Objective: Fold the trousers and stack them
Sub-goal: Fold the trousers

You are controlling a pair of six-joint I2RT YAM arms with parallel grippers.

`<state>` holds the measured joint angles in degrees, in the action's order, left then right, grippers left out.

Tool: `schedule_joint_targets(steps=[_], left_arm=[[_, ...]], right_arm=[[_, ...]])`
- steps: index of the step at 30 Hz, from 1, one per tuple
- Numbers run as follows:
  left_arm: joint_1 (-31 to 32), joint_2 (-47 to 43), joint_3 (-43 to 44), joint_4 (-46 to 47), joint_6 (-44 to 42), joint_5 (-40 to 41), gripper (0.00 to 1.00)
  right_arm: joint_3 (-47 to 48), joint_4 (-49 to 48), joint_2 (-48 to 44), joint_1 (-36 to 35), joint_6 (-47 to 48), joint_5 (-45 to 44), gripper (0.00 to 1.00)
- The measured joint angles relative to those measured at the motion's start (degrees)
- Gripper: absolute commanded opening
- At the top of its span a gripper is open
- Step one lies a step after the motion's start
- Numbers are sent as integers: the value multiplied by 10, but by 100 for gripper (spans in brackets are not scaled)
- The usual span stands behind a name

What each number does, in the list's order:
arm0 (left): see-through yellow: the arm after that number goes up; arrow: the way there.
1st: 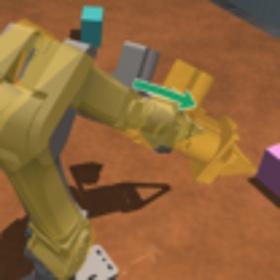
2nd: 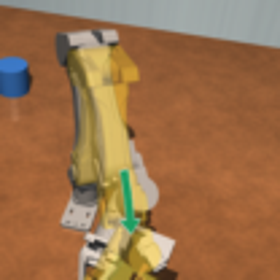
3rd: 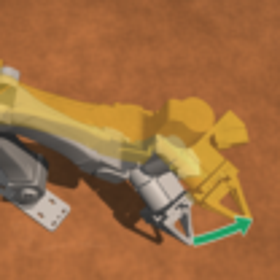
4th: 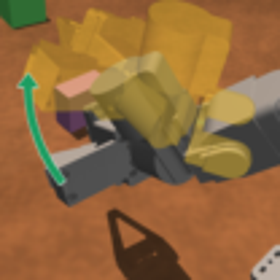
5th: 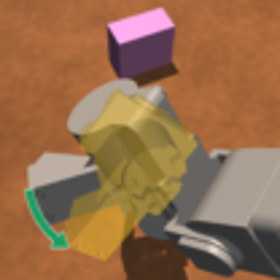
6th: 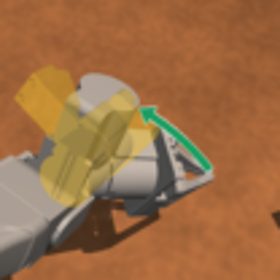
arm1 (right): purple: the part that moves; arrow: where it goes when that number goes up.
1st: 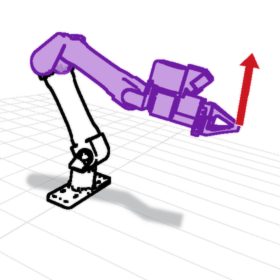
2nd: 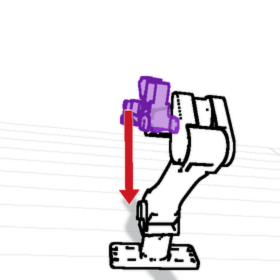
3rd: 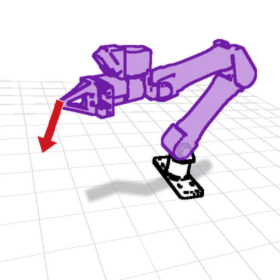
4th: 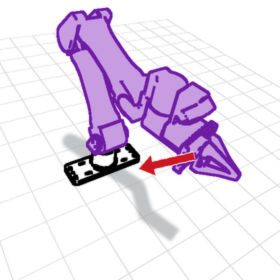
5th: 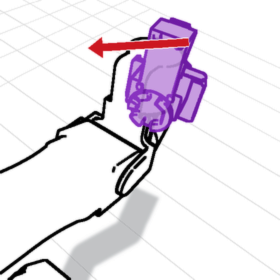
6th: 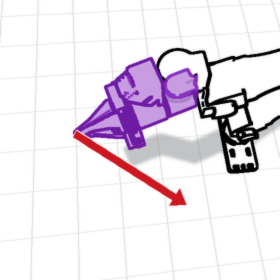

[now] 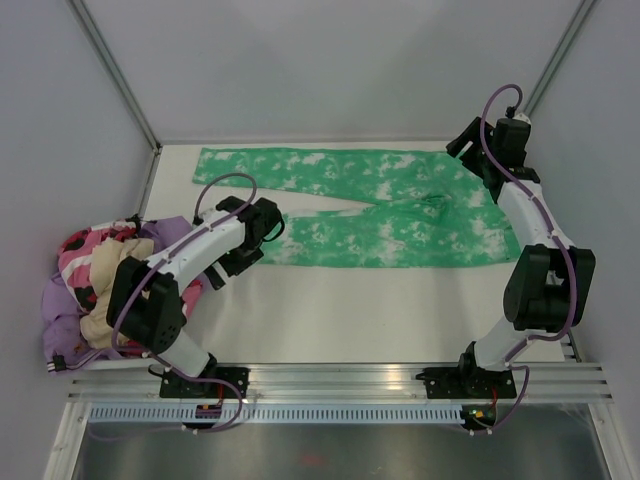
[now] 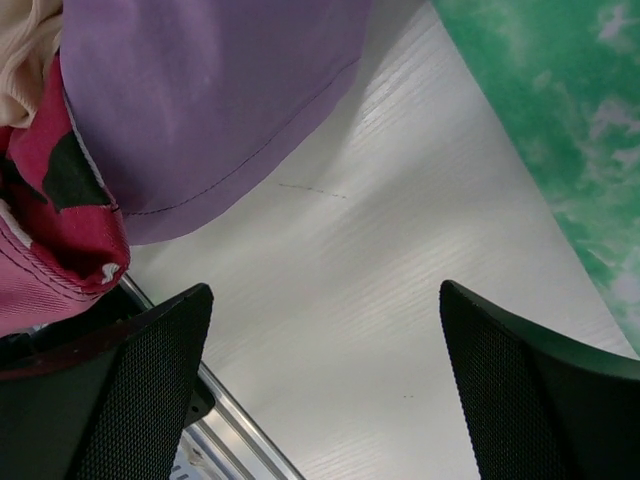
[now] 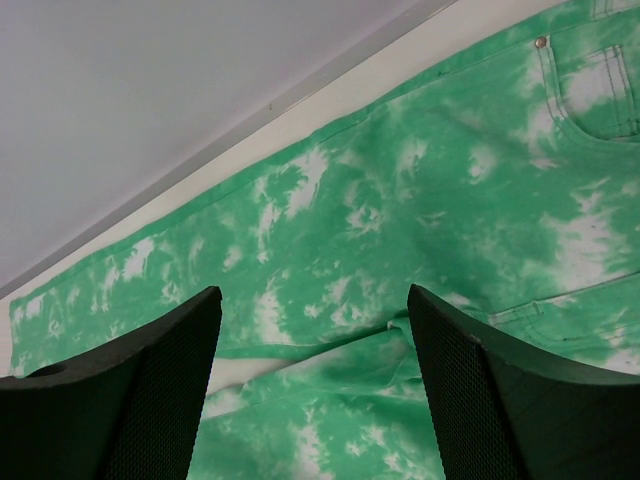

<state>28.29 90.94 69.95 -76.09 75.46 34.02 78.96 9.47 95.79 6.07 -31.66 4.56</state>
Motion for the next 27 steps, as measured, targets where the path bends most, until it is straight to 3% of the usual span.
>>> schedule_joint_targets(steps=[7, 12, 16, 27], left_arm=[[1, -18, -103, 3, 143, 3, 97], [1, -161, -255, 34, 273, 50, 100], [1, -247, -305, 109, 283, 107, 99], [5, -270, -415, 351, 271, 206, 96]], right_arm=[[-16, -9, 0, 0, -12, 8, 82], [-26, -9, -1, 0, -18, 14, 82], [-26, -9, -1, 0, -23, 25, 82], [-26, -9, -1, 0, -38, 50, 82]])
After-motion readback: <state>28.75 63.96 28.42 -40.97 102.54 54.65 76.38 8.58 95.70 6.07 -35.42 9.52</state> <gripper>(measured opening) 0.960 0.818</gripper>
